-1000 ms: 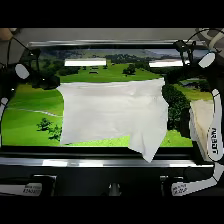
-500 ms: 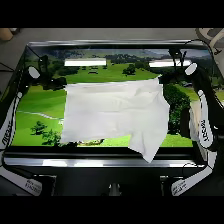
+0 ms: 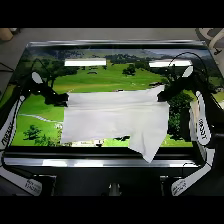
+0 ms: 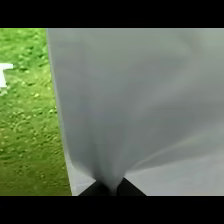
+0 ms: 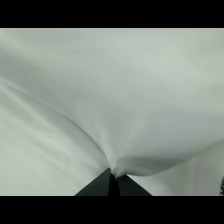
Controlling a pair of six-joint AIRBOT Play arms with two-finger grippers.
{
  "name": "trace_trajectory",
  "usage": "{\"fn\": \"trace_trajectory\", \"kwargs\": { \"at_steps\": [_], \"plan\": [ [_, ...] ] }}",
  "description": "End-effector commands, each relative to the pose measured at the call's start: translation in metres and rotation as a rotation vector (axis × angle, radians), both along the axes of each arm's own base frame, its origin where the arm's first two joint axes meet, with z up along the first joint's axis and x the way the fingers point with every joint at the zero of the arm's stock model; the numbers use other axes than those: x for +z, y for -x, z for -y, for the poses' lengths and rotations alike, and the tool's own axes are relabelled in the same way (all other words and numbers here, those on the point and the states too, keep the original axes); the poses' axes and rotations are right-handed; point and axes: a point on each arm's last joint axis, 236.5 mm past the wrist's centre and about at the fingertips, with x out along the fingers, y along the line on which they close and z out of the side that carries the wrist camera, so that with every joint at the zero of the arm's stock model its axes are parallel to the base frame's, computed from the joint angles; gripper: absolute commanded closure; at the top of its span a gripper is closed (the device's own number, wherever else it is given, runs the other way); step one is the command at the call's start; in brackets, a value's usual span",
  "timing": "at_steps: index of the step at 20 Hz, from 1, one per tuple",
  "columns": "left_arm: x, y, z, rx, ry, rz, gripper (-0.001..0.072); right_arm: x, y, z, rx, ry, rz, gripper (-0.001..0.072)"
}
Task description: Fold the shirts.
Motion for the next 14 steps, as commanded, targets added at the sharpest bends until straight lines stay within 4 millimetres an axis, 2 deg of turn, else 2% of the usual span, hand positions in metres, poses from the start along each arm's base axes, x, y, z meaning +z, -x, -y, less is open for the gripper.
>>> {"fn": "trace_trajectory", "kwargs": {
  "at_steps": [1,3,4,5,6,8,10,11,13,14],
  "plan": [
    [-0.013,0.026,0.006,-0.019,0.015,-0.093,0.0681,-0.011,0.016,-0.004,-0.043,-0.019,-0.102,0.0694],
    [-0.011,0.026,0.008,-0.018,0.025,-0.095,0.0671,-0.011,0.014,-0.003,-0.047,-0.016,-0.096,0.0693],
    [-0.009,0.028,0.009,-0.017,0.037,-0.103,0.0562,-0.01,0.011,-0.002,-0.051,-0.012,-0.081,0.0647],
    [-0.006,0.032,0.009,-0.02,0.039,-0.117,0.0291,-0.006,0.013,-0.002,-0.045,-0.015,-0.083,0.0445],
    [-0.001,0.037,0.006,-0.022,0.041,-0.13,0.0138,0.002,0.016,-0.001,-0.027,-0.004,-0.082,0.029],
    [0.016,0.046,-0.001,-0.019,0.046,-0.143,0.0147,0.02,0.028,0.019,-0.004,0.087,-0.082,0.0281],
    [0.033,0.071,-0.01,-0.042,0.05,-0.174,0.0166,0.036,0.058,0.042,0.005,0.171,-0.164,0.0282],
    [0.037,0.087,-0.016,-0.028,0.05,-0.182,0.0166,0.04,0.07,0.04,-0.009,0.136,-0.184,0.0282],
    [0.03,0.122,-0.021,0.02,0.051,-0.185,0.017,0.037,0.095,0.045,-0.046,0.094,-0.223,0.0283],
    [0.02,0.145,-0.021,0.041,0.05,-0.193,0.0208,0.033,0.108,0.05,-0.065,0.094,-0.243,0.0289]
  ]
}}
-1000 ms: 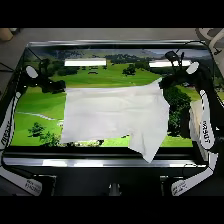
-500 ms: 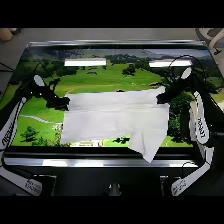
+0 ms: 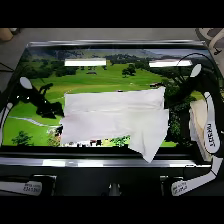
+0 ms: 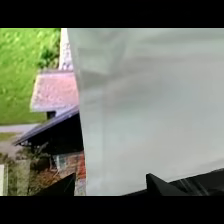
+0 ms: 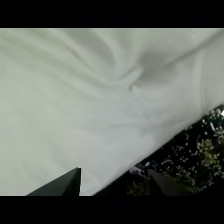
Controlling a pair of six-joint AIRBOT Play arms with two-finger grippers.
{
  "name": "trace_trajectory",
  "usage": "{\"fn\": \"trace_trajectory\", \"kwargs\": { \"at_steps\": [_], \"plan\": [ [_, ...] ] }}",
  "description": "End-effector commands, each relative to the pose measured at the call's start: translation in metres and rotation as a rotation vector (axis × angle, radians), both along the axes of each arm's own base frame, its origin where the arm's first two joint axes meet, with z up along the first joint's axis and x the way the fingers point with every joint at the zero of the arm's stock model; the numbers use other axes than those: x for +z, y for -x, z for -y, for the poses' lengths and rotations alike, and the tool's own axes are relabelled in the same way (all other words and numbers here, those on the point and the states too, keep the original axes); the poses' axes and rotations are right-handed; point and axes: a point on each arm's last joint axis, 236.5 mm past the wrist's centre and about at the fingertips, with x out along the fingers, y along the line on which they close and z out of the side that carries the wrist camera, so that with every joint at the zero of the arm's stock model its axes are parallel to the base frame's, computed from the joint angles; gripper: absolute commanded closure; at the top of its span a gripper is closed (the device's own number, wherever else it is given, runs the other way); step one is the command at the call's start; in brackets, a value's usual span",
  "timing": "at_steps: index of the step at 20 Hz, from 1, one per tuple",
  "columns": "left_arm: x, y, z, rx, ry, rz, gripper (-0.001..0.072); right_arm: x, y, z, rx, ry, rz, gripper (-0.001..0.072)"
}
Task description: Fold the shirts.
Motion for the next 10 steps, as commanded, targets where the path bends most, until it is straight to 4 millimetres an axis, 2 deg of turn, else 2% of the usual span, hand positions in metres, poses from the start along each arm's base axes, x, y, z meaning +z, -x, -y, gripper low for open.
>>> {"fn": "trace_trajectory", "kwargs": {
  "at_steps": [1,3,5,10],
  "plan": [
    [-0.018,0.068,-0.004,0.041,-0.002,-0.034,0.0206,-0.003,0.049,0.014,-0.052,-0.006,-0.085,0.0321],
    [-0.038,0.107,0.0,0.052,-0.005,-0.067,0.019,-0.006,0.065,0.014,-0.072,-0.012,-0.088,0.035],
    [-0.054,0.124,0.004,0.073,0.001,-0.081,0.0184,-0.003,0.069,0.013,-0.073,-0.011,-0.077,0.0349],
    [-0.064,0.111,0.008,0.12,0.01,-0.026,0.0185,0.006,0.068,0.013,-0.073,-0.007,-0.053,0.0349]
  ]
}}
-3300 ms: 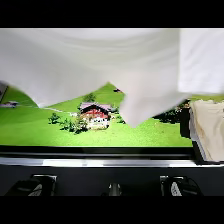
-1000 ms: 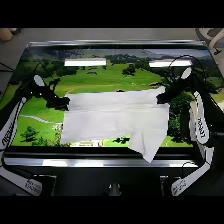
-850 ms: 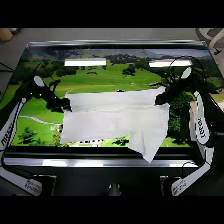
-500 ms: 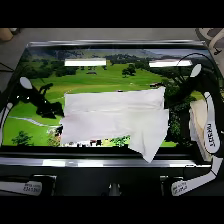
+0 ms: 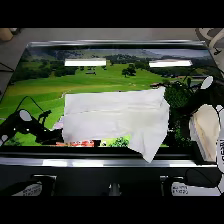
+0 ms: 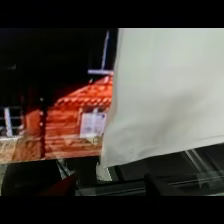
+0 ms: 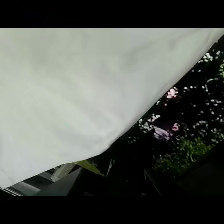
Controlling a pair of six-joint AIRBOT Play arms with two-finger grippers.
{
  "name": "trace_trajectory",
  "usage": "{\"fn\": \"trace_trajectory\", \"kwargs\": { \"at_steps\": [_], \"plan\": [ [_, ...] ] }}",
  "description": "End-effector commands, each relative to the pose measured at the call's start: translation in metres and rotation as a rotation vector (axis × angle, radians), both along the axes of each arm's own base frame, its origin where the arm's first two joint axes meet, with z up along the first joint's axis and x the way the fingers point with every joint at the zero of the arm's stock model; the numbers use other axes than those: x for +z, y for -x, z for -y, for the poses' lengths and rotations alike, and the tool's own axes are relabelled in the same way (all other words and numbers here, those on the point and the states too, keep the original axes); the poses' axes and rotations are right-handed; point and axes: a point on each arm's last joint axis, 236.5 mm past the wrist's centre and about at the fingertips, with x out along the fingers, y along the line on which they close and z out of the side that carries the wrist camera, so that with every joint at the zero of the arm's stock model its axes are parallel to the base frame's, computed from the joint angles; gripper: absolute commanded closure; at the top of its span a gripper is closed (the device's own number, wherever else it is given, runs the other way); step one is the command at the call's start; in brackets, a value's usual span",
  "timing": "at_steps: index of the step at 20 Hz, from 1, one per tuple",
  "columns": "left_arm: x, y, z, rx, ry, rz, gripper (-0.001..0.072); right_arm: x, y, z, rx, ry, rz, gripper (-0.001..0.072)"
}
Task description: Fold the shirts.
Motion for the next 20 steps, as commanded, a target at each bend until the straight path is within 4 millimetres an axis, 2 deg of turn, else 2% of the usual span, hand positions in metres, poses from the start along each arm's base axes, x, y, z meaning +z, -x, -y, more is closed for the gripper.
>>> {"fn": "trace_trajectory", "kwargs": {
  "at_steps": [1,5,7,8,11,14,16,18,20],
  "plan": [
    [-0.009,-0.004,0.004,0.044,0.01,0.037,0.0185,0.003,0.003,0.0,-0.003,0.001,0.009,0.0349],
    [-0.012,-0.02,0.007,0.079,0.018,0.089,0.0188,0.004,0.006,-0.001,0.0,-0.002,-0.003,0.0348],
    [-0.013,-0.023,0.006,0.084,0.013,0.103,0.0214,0.004,0.006,0.0,-0.001,-0.002,-0.002,0.0348],
    [-0.013,-0.025,0.005,0.096,0.009,0.107,0.0281,0.004,0.005,0.0,-0.001,-0.001,-0.001,0.0348],
    [-0.014,-0.028,0.01,0.105,0.002,0.116,0.0339,0.004,0.005,0.0,-0.001,-0.001,-0.001,0.0348],
    [-0.014,-0.026,0.018,0.069,0.004,0.116,0.0558,0.003,0.005,0.001,0.002,0.003,0.003,0.0347],
    [-0.014,-0.026,0.019,0.063,0.004,0.116,0.0681,-0.001,0.014,0.001,0.006,0.006,-0.029,0.0344],
    [-0.014,-0.026,0.018,0.064,0.003,0.117,0.0681,-0.011,0.033,-0.003,0.005,-0.003,-0.07,0.0338],
    [-0.014,-0.026,0.019,0.064,0.003,0.119,0.0682,-0.027,0.054,-0.008,-0.008,-0.003,-0.074,0.029]
  ]
}}
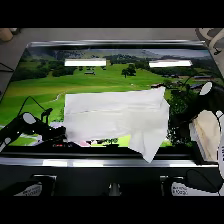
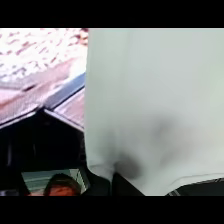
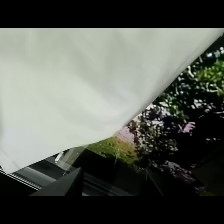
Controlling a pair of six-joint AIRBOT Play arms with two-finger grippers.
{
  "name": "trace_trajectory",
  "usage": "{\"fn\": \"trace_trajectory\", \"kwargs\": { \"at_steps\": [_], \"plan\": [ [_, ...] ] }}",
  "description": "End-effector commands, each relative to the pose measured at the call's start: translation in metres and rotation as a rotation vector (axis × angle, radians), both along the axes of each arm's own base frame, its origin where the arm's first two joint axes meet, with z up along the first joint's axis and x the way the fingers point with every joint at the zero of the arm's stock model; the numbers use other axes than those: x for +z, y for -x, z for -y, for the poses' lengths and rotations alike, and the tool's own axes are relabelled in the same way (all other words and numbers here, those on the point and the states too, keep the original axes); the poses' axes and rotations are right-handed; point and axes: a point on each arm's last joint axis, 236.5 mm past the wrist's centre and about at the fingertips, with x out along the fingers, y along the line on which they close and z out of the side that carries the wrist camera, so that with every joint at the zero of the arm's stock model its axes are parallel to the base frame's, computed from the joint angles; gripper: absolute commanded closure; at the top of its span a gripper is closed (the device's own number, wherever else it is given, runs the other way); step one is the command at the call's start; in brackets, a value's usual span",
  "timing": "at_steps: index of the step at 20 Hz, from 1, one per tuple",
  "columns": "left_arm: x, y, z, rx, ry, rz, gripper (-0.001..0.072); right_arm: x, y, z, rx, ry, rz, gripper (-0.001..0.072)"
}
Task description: Fold the shirts.
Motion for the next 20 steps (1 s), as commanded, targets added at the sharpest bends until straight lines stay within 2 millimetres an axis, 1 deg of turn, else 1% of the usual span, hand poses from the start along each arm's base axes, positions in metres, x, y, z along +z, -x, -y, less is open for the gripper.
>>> {"fn": "trace_trajectory", "kwargs": {
  "at_steps": [1,3,4,6,8,11,14,15,17,18,19,20],
  "plan": [
    [0.001,0.001,0.001,-0.003,0.002,-0.001,0.0682,-0.025,0.032,-0.01,-0.017,-0.014,-0.018,0.0287],
    [0.003,0.0,0.001,-0.003,0.002,0.006,0.0682,-0.042,0.048,-0.024,-0.015,-0.065,-0.034,0.0287],
    [0.004,0.0,0.001,-0.004,0.002,0.01,0.0682,-0.049,0.053,-0.029,-0.027,-0.08,-0.039,0.0288],
    [0.006,-0.001,0.001,-0.004,0.001,0.017,0.0682,-0.057,0.048,-0.038,-0.064,-0.109,-0.008,0.0304],
    [0.007,-0.001,0.001,-0.005,0.002,0.021,0.0682,-0.062,0.041,-0.046,-0.105,-0.138,0.021,0.0306],
    [0.008,-0.001,0.001,-0.005,0.002,0.021,0.0681,-0.071,0.051,-0.047,-0.139,-0.129,-0.007,0.0306],
    [0.008,-0.001,0.001,-0.004,0.001,0.022,0.0681,-0.073,0.051,-0.046,-0.141,-0.124,-0.005,0.0315],
    [0.008,-0.001,0.001,-0.004,0.001,0.022,0.0681,-0.073,0.05,-0.046,-0.156,-0.121,-0.004,0.034],
    [0.008,-0.001,0.001,-0.004,0.001,0.021,0.0681,-0.077,0.054,-0.048,-0.169,-0.124,-0.017,0.0381],
    [0.008,-0.001,0.001,-0.004,0.001,0.022,0.0682,-0.079,0.057,-0.048,-0.175,-0.122,-0.022,0.0481],
    [0.008,-0.001,0.001,-0.004,0.001,0.022,0.0682,-0.081,0.059,-0.049,-0.183,-0.12,-0.03,0.0626],
    [0.008,-0.002,0.001,-0.006,0.001,0.024,0.0682,-0.08,0.06,-0.049,-0.185,-0.122,-0.034,0.0695]
  ]
}}
